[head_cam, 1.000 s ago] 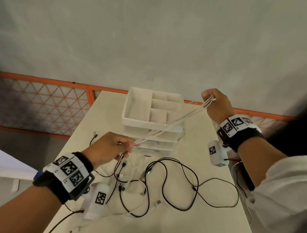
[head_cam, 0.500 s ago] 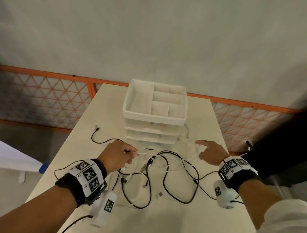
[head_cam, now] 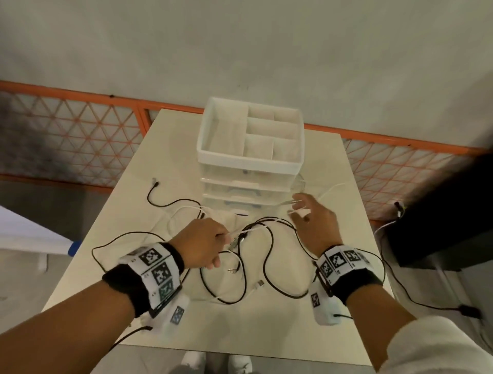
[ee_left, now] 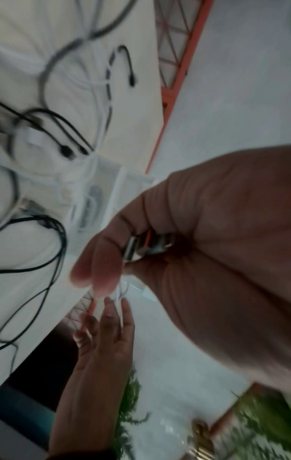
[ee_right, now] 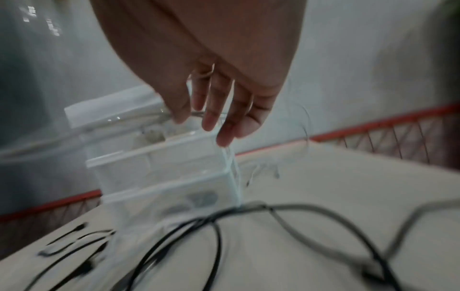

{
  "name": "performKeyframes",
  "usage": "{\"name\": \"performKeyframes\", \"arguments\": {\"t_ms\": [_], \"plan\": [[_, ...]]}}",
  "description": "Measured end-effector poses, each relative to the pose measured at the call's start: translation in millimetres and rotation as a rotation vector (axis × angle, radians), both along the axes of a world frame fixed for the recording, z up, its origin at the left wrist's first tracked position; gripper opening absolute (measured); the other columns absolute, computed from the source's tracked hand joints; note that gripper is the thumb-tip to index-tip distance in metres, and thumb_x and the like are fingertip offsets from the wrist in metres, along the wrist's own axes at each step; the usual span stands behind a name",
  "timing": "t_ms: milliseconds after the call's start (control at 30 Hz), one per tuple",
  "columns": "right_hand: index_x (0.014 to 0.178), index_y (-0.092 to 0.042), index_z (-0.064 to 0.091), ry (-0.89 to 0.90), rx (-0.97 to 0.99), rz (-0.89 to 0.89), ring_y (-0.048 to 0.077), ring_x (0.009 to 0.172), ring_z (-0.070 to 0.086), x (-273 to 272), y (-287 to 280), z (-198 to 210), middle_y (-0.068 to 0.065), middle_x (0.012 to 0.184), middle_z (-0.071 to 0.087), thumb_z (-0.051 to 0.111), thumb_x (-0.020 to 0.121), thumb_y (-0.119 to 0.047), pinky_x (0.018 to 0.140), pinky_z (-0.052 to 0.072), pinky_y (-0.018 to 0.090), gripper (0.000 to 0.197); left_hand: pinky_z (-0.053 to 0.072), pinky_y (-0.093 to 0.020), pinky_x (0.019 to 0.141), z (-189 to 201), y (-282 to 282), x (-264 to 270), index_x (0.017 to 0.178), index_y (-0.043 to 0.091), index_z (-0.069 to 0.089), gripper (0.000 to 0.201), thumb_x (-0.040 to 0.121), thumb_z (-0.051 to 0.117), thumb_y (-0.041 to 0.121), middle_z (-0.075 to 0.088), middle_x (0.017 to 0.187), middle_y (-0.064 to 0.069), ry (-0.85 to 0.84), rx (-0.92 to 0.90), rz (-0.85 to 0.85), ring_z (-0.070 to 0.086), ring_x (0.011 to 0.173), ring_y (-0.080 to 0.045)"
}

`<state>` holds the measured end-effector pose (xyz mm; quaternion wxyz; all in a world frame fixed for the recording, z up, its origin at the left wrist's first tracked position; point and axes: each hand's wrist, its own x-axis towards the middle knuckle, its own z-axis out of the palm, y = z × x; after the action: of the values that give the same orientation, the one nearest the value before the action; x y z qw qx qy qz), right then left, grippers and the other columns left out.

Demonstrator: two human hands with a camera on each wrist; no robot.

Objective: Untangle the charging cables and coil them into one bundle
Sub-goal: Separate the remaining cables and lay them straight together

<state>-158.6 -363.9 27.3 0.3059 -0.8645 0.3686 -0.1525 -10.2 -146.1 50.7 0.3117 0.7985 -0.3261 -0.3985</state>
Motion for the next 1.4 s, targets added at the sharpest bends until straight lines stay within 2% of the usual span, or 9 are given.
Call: {"name": "performKeyframes", "arguments": {"t_ms": [167,367,500,667,900,1033,1133,1233,1400], "plan": [[0.150,-0.043,0.014,0.241,0.119,0.081,0.022,0.098,0.069,-23,40,-57,-0.010,0.126,0.063,0.071,0.087,-0.034,0.095,0.054,0.040,0.086,0.048,-0.035,0.068,-29,-1,3,0.097,0.005,0.060,0.019,0.098,0.042,0.008,0.061,0.089,-0.011,-0.055,0.043,0.293,0.066,0.092,-0.038],[0.116,-0.026,0.064,0.808,-0.121,0.347,0.024,0.115,0.060,-42,52,-78,-0.002,0.120,0.065,0.056,0.092,-0.045,0.094,0.044,0.034,0.032,0.027,-0.023,0.041,-13,-3,15,0.070,0.012,0.041,0.035,0.101,0.045,0.028,0.037,0.058,0.000,0.141,-0.118,0.586,0.031,0.042,-0.013],[0.097,-0.020,0.074,0.465,-0.025,0.277,0.023,0.088,0.065,-19,35,-29,0.000,0.088,0.072,0.055,0.099,-0.033,0.073,0.041,0.028,0.023,0.026,-0.020,0.037,11,-10,17,0.078,0.012,0.047,0.029,0.105,0.043,0.023,0.041,0.055,0.001,0.410,-0.317,0.614,0.028,0.039,-0.009],[0.091,-0.024,0.078,-0.069,-0.014,0.212,0.001,0.067,0.061,7,20,87,-0.012,0.077,0.073,0.065,0.095,-0.026,0.060,0.041,0.007,0.013,0.044,-0.028,0.049,46,-23,19,0.086,0.010,0.055,0.024,0.105,0.041,0.015,0.069,0.074,-0.009,0.380,-0.455,0.542,0.051,0.052,-0.017],[0.082,-0.020,0.077,-0.301,0.119,0.308,0.002,0.057,0.051,17,42,147,-0.005,0.068,0.069,0.068,0.093,-0.022,0.057,0.042,0.017,0.014,0.046,-0.029,0.050,81,-39,13,0.083,0.009,0.052,0.026,0.105,0.039,0.011,0.074,0.089,-0.011,0.357,-0.597,0.440,0.057,0.059,-0.017],[0.093,-0.021,0.069,-0.603,0.305,0.042,0.004,0.044,0.039,28,40,155,-0.011,0.048,0.050,0.054,0.098,-0.011,0.048,0.033,0.025,0.018,0.048,-0.033,0.057,84,-49,3,0.082,0.008,0.052,0.028,0.106,0.038,0.012,0.065,0.075,-0.012,0.364,-0.606,0.348,0.059,0.061,-0.023],[0.120,-0.025,0.059,-0.777,0.530,0.026,0.013,0.047,0.038,27,35,166,0.000,0.058,0.054,0.039,0.097,-0.001,0.047,0.034,0.027,0.038,0.055,-0.038,0.075,79,-52,0,0.081,0.010,0.050,0.030,0.107,0.037,0.014,0.074,0.086,-0.014,0.420,-0.629,0.343,0.071,0.082,-0.030],[0.115,-0.009,0.067,-0.726,0.620,0.217,0.020,0.056,0.050,32,54,167,0.015,0.082,0.062,0.033,0.097,0.005,0.059,0.045,0.035,0.040,0.052,-0.043,0.093,82,-64,-11,0.088,0.009,0.053,0.025,0.107,0.037,0.014,0.075,0.102,-0.011,0.543,-0.689,0.250,0.070,0.104,-0.027],[0.123,-0.010,0.064,-0.763,0.644,0.160,0.020,0.079,0.065,40,53,169,0.013,0.119,0.070,0.039,0.101,0.001,0.067,0.049,0.028,0.035,0.054,-0.043,0.082,74,-72,-29,0.093,0.007,0.051,0.023,0.107,0.034,0.015,0.059,0.060,-0.006,0.663,-0.662,0.177,0.067,0.066,-0.027]]}}
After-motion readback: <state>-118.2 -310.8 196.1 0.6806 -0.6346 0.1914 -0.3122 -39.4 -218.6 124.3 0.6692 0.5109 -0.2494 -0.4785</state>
